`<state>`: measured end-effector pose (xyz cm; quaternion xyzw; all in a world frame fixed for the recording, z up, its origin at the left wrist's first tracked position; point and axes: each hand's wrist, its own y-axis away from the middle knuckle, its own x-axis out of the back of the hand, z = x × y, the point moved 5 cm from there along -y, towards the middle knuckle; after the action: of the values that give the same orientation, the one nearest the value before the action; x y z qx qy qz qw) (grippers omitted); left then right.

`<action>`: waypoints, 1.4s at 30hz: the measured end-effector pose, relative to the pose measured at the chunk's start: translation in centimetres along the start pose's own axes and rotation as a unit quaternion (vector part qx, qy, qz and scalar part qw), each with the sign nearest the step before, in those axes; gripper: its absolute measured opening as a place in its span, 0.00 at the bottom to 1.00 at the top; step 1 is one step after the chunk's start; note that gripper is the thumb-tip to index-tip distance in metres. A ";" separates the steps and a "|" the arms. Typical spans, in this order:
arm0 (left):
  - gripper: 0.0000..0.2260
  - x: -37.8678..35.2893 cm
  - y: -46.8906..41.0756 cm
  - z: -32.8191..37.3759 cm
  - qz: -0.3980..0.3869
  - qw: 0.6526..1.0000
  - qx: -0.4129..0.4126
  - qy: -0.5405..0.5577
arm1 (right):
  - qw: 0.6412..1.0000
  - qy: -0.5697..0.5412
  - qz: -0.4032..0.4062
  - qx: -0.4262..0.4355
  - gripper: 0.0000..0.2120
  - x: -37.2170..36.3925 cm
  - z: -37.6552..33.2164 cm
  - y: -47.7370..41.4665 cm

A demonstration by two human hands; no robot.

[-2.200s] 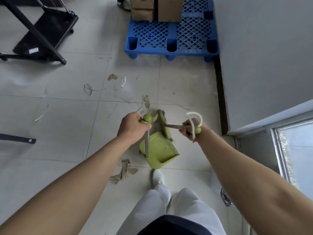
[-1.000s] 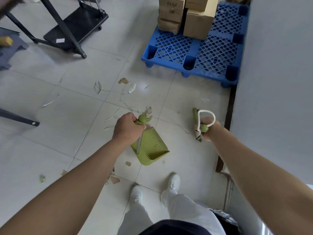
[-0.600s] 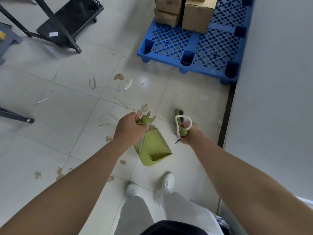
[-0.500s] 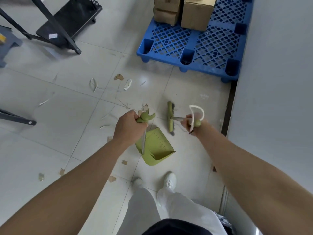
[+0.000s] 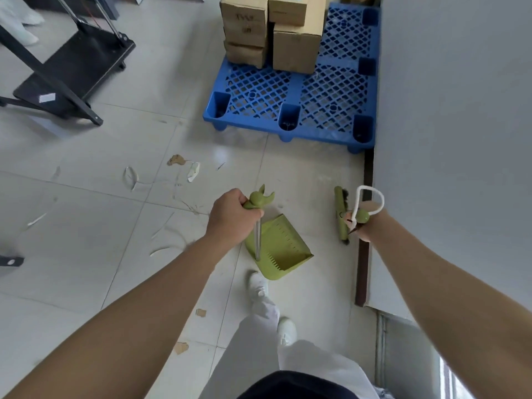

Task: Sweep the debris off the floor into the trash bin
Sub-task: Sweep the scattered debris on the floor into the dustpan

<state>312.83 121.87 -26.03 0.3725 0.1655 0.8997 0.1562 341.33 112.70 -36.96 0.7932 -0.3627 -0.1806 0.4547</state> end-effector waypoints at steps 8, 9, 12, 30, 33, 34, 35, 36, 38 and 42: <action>0.11 3.2 -4.7 -0.3 -0.028 0.999 0.011 0.013 | 0.998 0.041 0.021 -0.053 0.09 -6.2 0.3 -1.8; 0.11 3.6 -5.2 -0.4 -0.028 0.999 0.015 0.015 | 0.998 0.029 0.015 -0.054 0.08 -7.9 0.4 -1.5; 0.11 4.9 -6.3 -1.0 -0.024 0.999 0.030 0.019 | 0.998 0.007 -0.052 -0.034 0.10 -12.7 -0.5 -1.0; 0.10 6.4 -13.1 4.2 0.065 0.988 0.121 0.072 | 0.974 0.218 -0.057 0.027 0.12 -15.4 -16.7 -9.4; 0.11 5.9 -13.5 4.2 0.092 0.981 0.148 0.086 | 0.965 0.254 -0.057 0.007 0.13 -16.6 -18.2 -10.6; 0.11 5.7 -13.4 4.1 0.099 0.978 0.159 0.088 | 0.959 0.274 -0.066 -0.004 0.13 -17.3 -18.1 -10.5; 0.10 5.5 -13.3 3.9 0.106 0.976 0.170 0.090 | 0.956 0.283 -0.079 -0.011 0.14 -18.1 -17.6 -10.6; 0.10 5.4 -13.1 3.6 0.115 0.972 0.182 0.093 | 0.954 0.285 -0.096 -0.019 0.15 -19.1 -16.9 -10.4; 0.11 5.5 -12.7 3.0 0.138 0.964 0.204 0.103 | 0.946 0.294 -0.135 -0.033 0.18 -21.4 -15.1 -9.6; 0.11 5.7 -11.5 1.9 0.181 0.946 0.243 0.114 | 0.916 0.347 -0.195 -0.050 0.11 -26.3 -12.5 -7.6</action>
<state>312.14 134.87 -26.01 0.3182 0.3255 0.8817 -0.1241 334.50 141.98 -38.07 0.8372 -0.0105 0.0027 0.5468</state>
